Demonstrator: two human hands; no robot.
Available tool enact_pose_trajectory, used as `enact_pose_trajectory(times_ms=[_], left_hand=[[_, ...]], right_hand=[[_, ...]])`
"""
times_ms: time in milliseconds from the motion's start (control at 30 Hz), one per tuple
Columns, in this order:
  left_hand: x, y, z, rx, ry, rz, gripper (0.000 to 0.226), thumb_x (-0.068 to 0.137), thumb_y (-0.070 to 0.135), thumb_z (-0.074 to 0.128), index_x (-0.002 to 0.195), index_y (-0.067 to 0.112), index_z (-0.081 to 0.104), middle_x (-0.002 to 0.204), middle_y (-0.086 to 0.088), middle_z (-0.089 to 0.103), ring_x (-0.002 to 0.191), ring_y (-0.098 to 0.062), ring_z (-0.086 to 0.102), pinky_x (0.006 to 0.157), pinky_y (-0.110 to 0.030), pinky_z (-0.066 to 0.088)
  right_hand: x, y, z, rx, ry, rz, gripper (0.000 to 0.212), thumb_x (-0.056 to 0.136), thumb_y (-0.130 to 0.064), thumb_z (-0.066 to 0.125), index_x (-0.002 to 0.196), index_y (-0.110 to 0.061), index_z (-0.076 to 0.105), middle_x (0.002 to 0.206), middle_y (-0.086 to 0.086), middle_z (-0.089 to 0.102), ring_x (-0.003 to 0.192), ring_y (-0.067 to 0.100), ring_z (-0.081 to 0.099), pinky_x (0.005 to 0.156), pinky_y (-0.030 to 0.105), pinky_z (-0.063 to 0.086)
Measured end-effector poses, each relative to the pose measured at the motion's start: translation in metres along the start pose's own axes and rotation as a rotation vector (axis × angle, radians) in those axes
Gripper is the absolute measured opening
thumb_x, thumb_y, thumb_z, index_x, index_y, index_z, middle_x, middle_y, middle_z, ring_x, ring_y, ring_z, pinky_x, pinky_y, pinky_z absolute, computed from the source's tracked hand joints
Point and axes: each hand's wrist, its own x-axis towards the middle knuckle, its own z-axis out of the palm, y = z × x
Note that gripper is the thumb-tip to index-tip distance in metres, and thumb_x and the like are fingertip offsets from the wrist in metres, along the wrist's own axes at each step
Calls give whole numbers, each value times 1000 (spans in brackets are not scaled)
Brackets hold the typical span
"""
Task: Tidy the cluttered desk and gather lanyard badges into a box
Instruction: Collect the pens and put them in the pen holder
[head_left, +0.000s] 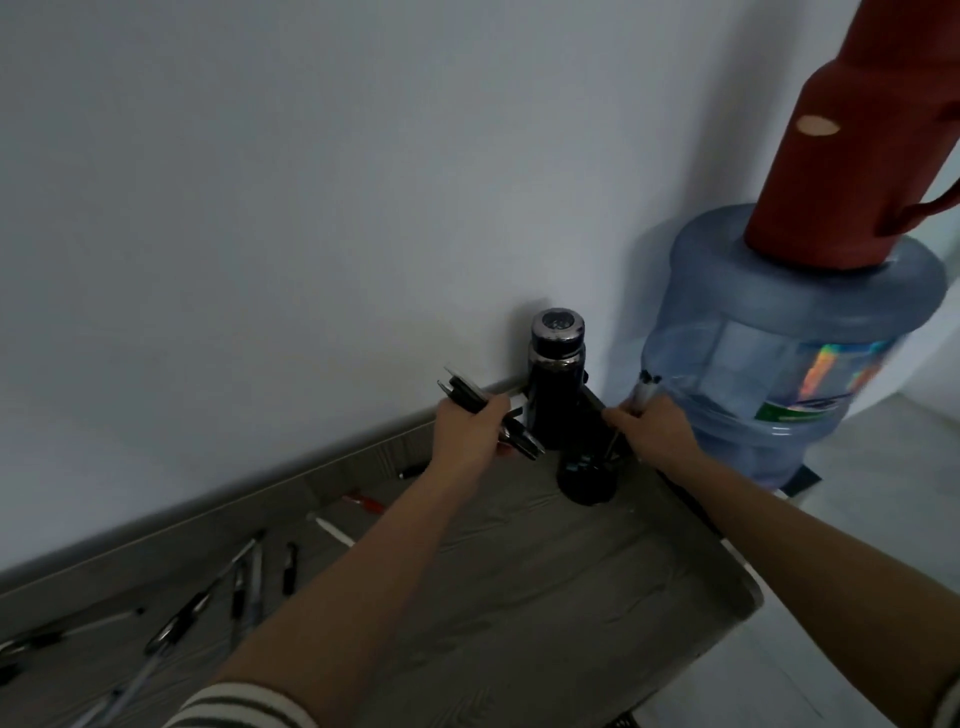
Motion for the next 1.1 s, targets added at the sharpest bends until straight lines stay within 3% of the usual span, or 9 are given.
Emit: enact_pose_trajectory(times_ms=[67, 167, 333, 500, 700, 767, 933, 1100], left_hand=[[6, 2, 18, 13, -34, -4, 15, 84, 7, 67, 71, 9, 61, 64, -8, 63, 57, -20, 65, 52, -33, 56], [17, -1, 43, 6, -84, -46, 11, 83, 6, 69, 77, 5, 60, 71, -12, 65, 56, -19, 65, 47, -26, 52], [30, -13, 74, 171, -154, -50, 9, 82, 11, 70, 87, 7, 65, 85, -14, 68, 67, -21, 66, 49, -28, 56], [37, -23, 83, 439, -235, -1, 12, 82, 24, 70, 75, 15, 66, 73, -7, 65, 59, -18, 62, 41, -22, 43], [39, -14, 68, 396, -209, -25, 21, 84, 30, 70, 70, 16, 62, 58, -3, 57, 37, -12, 46, 36, -19, 35], [41, -10, 55, 372, -173, -20, 21, 85, 27, 68, 69, 15, 61, 61, -7, 57, 37, -13, 45, 36, -18, 34], [42, -5, -4, 409, -50, -1, 16, 86, 26, 67, 80, 12, 66, 75, -12, 64, 51, -21, 52, 39, -21, 38], [20, -16, -94, 552, 52, 56, 8, 86, 19, 67, 82, 13, 67, 70, -5, 64, 58, -17, 58, 50, -21, 46]], right_hand=[[-1, 1, -5, 115, -17, -7, 26, 85, -29, 70, 71, -7, 68, 74, 11, 70, 74, 24, 68, 73, 42, 56], [-4, 1, -11, 196, -29, -56, 27, 85, -28, 69, 66, -9, 65, 70, 9, 69, 73, 24, 67, 74, 44, 53], [-5, 8, -21, 253, -27, -84, 27, 86, -37, 65, 76, -13, 71, 73, 1, 69, 74, 14, 66, 74, 35, 51], [-7, 15, -29, 248, 5, -80, 25, 89, -38, 64, 90, -14, 73, 80, -5, 70, 79, 10, 65, 79, 30, 51], [-13, 4, -39, 99, 154, -196, 14, 87, -36, 66, 88, -23, 69, 77, -9, 68, 72, 7, 64, 69, 27, 53], [-16, -8, -38, 67, 190, -276, 9, 86, -35, 66, 85, -26, 67, 74, -10, 65, 69, 5, 61, 66, 28, 52], [-25, -46, -14, -30, 40, -406, 11, 86, -40, 65, 90, -30, 68, 82, -12, 67, 73, 5, 61, 69, 26, 50], [-47, -89, 51, -109, -177, -549, 12, 86, -36, 67, 89, -25, 70, 79, -14, 65, 72, 4, 58, 69, 27, 50]])
